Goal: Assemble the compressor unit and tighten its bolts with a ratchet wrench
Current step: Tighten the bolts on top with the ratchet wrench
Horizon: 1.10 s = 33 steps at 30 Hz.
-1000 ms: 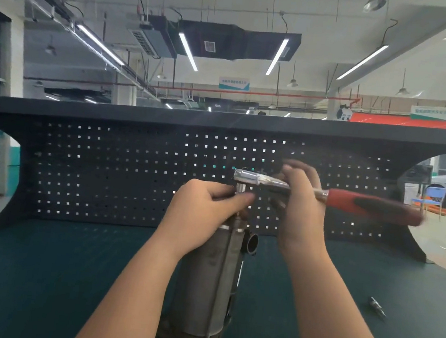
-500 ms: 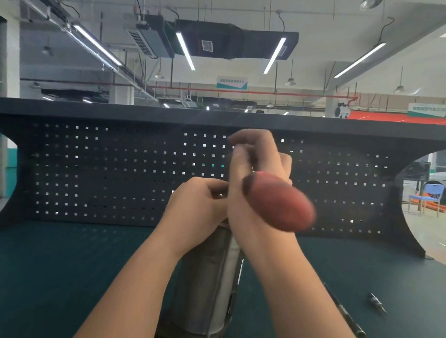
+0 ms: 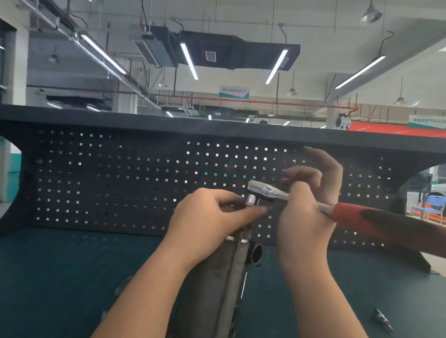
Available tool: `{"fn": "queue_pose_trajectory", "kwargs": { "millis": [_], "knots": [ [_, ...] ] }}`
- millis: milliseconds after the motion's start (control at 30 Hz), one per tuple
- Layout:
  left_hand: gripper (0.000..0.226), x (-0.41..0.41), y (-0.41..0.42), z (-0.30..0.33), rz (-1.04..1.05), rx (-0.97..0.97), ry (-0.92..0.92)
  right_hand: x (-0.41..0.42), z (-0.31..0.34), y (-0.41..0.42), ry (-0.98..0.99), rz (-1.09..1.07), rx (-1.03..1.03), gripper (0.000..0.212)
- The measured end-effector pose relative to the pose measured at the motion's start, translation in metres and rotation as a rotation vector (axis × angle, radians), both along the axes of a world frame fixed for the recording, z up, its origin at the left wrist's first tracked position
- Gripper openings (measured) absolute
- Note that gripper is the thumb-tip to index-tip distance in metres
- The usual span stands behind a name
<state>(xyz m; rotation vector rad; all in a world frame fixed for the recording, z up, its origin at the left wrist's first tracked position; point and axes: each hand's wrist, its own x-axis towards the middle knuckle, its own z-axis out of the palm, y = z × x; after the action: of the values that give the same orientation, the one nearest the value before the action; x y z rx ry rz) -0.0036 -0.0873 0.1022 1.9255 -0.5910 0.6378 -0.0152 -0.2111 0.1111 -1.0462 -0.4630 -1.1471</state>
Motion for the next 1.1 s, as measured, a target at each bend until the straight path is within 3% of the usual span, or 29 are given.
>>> {"fn": "queue_pose_trajectory", "kwargs": {
  "millis": [33,100,200,300,400,533,600,700,833,900,1000,1100],
  "knots": [
    [0.051,0.002,0.000,0.001,0.002,-0.010,0.006,-0.007,0.004,0.008,-0.023,-0.057,-0.091,0.050],
    [0.035,0.004,0.001,0.001,0.000,-0.010,0.023,-0.016,0.008,0.027,0.024,-0.202,-0.318,0.049],
    [0.019,0.005,0.003,-0.003,0.064,0.154,-0.006,-0.019,0.006,0.040,0.091,-0.245,-0.538,0.032],
    [0.014,0.000,0.003,0.000,-0.021,0.066,-0.005,-0.014,0.006,0.024,0.057,-0.156,-0.435,0.027],
    [0.023,-0.004,0.003,0.001,-0.042,0.052,-0.014,-0.001,-0.001,-0.001,-0.001,0.004,-0.178,0.023],
    [0.018,-0.003,0.003,-0.001,-0.007,0.052,-0.029,0.018,-0.013,-0.013,0.284,0.182,0.103,0.025],
    [0.017,-0.003,0.001,-0.002,0.002,0.029,-0.044,0.014,-0.014,-0.006,0.211,0.130,0.195,0.032],
    [0.033,-0.005,0.001,-0.004,0.003,0.006,-0.041,-0.001,-0.004,0.005,-0.052,-0.052,0.049,0.048],
    [0.011,-0.001,0.001,0.001,0.015,0.050,-0.018,-0.018,0.010,0.027,0.038,-0.309,-0.396,0.043],
    [0.014,0.000,0.001,0.002,0.052,0.088,-0.017,-0.021,0.010,0.035,0.035,-0.345,-0.481,0.040],
    [0.025,-0.004,0.002,0.000,0.031,0.062,-0.031,-0.013,0.012,0.025,0.047,-0.284,-0.352,0.047],
    [0.033,-0.007,0.002,-0.002,0.030,0.092,-0.027,-0.006,0.000,0.011,-0.092,-0.108,-0.081,0.046]
  ]
}}
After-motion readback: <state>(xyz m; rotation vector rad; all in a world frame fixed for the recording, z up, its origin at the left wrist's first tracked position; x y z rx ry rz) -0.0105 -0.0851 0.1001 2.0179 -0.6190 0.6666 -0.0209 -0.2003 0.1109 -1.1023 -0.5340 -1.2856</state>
